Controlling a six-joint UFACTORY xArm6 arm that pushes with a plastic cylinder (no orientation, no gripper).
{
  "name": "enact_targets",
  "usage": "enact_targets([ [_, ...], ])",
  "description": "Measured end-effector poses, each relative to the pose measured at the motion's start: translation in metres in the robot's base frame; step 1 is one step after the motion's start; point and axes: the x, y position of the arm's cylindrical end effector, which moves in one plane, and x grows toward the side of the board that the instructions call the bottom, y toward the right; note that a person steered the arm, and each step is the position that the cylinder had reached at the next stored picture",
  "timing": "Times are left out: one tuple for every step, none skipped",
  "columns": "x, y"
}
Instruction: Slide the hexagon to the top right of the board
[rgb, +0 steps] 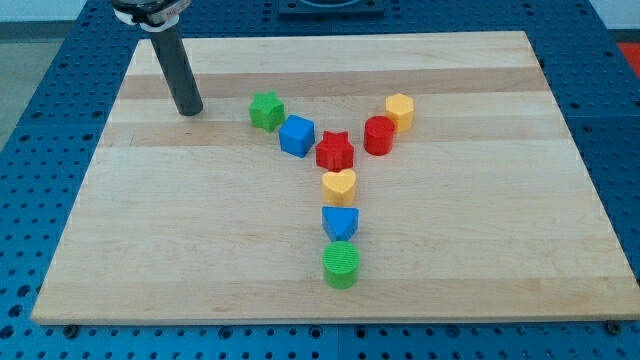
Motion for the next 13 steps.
enact_targets([
  [0.0, 0.0],
  [-0.012, 0.003],
  [-0.042, 0.017],
  [-0.051, 0.047],
  [-0.06, 0.104],
  [-0.056, 0.188],
  [-0.056, 0.213],
  [-0.032, 0.213],
  [0.015, 0.216],
  [0.015, 0.216],
  [0.042, 0.216],
  [0.042, 0.232],
  [0.041, 0.244],
])
